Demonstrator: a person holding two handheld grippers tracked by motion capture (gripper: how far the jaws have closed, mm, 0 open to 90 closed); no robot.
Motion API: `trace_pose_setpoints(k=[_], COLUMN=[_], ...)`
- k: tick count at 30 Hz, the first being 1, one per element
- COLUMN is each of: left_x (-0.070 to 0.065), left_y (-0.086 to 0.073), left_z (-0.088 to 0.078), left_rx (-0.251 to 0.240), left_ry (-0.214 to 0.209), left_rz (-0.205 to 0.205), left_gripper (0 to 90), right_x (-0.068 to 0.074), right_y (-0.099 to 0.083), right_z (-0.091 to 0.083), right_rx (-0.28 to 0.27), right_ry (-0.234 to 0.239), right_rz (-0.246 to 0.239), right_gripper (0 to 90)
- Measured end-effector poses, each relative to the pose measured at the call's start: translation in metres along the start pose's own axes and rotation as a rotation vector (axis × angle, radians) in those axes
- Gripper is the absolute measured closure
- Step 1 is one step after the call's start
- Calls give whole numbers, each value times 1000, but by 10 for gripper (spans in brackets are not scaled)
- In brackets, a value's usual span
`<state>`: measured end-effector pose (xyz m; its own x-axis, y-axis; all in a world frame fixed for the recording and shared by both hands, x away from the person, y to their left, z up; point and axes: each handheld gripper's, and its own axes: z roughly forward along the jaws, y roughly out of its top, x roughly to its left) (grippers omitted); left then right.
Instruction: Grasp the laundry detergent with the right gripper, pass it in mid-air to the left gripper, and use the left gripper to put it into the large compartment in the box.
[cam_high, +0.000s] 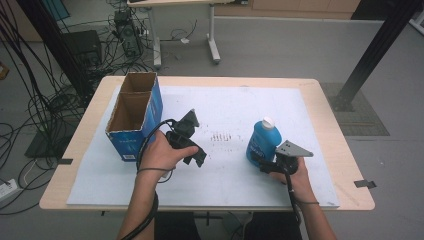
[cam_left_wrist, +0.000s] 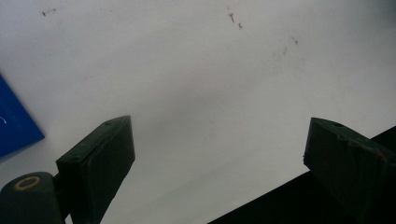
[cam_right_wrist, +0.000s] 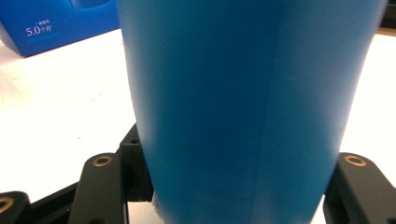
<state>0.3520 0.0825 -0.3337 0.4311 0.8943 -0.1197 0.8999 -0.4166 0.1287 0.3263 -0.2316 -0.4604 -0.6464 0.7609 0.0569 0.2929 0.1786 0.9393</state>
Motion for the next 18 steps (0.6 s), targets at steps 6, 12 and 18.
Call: trace_pose_setpoints(k=[6,12,18], left_x=[0,1,1], left_y=[-1,-1,-1], left_z=[0,1,0], left_rx=[-2,2,1], left_ry=[-1,0,0], left_rz=[-3,-1,-5], left_gripper=[92,92,92], right_x=[0,0,0], right_y=[0,0,0], right_z=[0,0,0], right_rx=[0,-1,-2], right_ry=[-1,-2,-2], right_rz=[0,-1,2], right_gripper=[391,390,391])
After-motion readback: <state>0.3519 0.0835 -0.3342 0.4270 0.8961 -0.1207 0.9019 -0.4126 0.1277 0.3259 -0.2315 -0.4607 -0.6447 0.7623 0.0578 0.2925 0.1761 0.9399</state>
